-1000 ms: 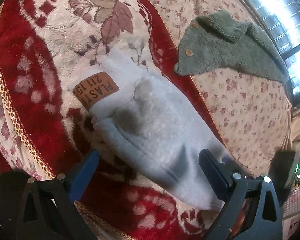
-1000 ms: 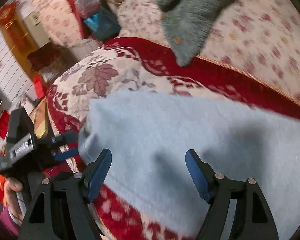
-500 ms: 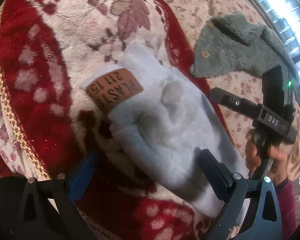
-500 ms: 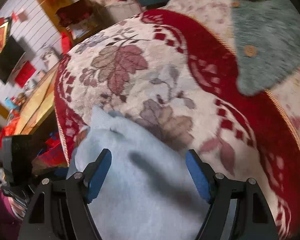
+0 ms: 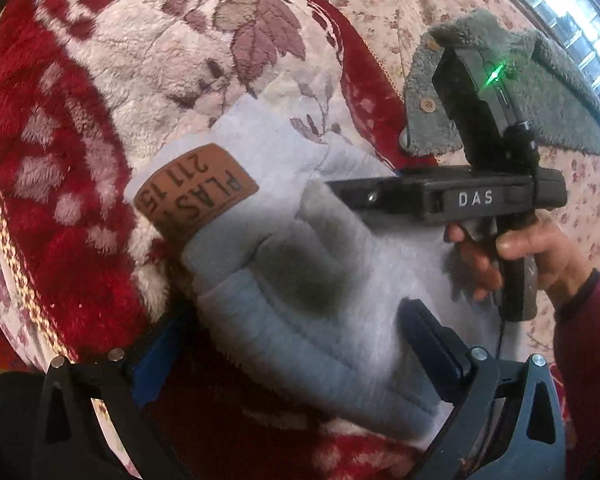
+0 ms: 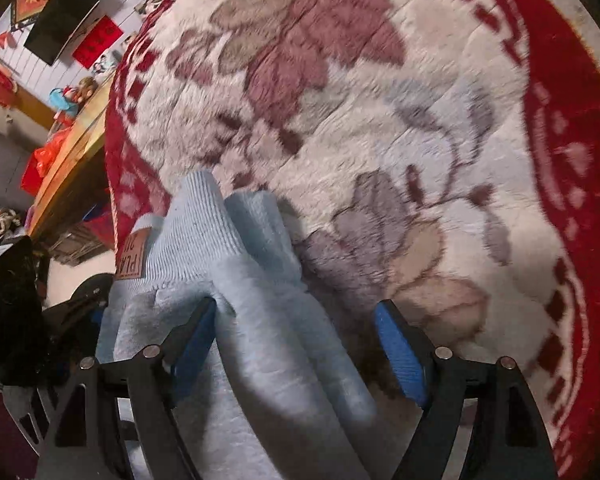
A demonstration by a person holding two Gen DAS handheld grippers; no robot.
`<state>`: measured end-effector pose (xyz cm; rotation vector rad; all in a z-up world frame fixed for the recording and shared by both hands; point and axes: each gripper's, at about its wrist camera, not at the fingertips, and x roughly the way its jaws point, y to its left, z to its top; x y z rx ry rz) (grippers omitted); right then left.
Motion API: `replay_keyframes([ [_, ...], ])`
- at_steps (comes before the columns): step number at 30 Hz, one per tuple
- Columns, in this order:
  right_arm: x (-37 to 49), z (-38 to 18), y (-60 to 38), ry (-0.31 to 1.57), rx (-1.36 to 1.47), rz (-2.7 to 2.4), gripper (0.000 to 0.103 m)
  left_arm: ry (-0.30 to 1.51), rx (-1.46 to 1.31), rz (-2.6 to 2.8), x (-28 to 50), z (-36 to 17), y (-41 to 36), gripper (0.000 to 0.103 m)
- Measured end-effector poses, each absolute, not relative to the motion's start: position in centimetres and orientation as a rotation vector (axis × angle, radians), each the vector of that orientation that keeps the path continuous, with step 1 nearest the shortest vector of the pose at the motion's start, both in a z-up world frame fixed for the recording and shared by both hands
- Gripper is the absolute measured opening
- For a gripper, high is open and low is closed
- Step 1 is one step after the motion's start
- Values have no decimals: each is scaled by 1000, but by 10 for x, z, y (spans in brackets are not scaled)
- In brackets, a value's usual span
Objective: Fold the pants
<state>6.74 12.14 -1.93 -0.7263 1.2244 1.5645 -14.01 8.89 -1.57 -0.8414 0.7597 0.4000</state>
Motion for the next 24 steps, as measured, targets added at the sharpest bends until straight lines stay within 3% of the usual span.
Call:
replay_keyframes([
  [5, 52, -12, 111, 1196, -714, 1583, 48, 736, -817, 373, -136, -14, 94, 99],
  [7, 46, -8, 109, 1183, -732, 1577, 42, 729, -785, 383, -135, -12, 96, 56],
  [10, 36, 3, 108, 1129, -779, 1567, 35, 719, -819, 338, -137, -11, 104, 40],
  [13, 31, 19, 104, 1071, -777, 1563, 33, 700, -804, 302, -138, -2, 104, 33],
  [24, 34, 106, 56, 828, -762, 1585, 33, 568, -584, 264, -137, 86, 59, 31],
])
